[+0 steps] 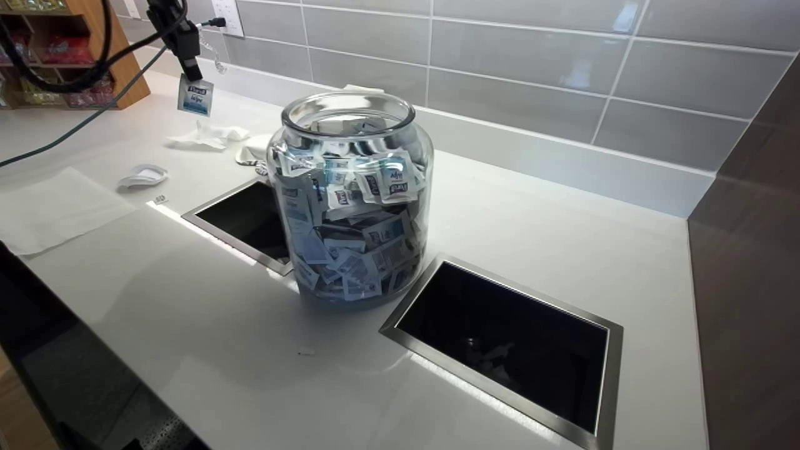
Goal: Remove one sachet from the glass container and put it on the left side of the counter
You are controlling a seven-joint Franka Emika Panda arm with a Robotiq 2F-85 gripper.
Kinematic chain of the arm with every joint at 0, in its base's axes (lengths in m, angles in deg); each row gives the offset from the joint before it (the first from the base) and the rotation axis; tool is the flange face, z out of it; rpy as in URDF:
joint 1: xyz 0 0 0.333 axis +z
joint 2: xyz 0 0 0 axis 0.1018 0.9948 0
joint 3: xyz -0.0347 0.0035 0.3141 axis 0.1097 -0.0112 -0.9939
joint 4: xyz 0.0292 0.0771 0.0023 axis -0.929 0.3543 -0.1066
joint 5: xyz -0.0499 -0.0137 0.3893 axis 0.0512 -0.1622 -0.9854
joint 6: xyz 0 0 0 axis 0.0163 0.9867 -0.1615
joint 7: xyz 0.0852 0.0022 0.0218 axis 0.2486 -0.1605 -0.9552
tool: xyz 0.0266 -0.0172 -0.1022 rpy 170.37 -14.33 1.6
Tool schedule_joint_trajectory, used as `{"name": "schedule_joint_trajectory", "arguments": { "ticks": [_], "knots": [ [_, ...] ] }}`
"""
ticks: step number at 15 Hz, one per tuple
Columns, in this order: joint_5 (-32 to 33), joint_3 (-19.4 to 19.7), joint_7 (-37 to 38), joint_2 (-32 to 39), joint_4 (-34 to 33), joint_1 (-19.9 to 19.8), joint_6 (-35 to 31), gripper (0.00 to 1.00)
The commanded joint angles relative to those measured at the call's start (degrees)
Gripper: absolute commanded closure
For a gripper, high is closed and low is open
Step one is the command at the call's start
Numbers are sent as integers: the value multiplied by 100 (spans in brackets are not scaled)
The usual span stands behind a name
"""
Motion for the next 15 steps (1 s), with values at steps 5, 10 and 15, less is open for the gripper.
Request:
{"name": "schedule_joint_trajectory", "arguments": {
  "ticks": [5, 10, 15],
  "knots": [
    [-672, -100, -967, 723, -270, 334, 32, 100],
    [-882, -184, -1564, 1219, -413, 386, 98, 100],
    [-844, -315, -1839, 1580, -523, 423, 206, 100]
  ]
}}
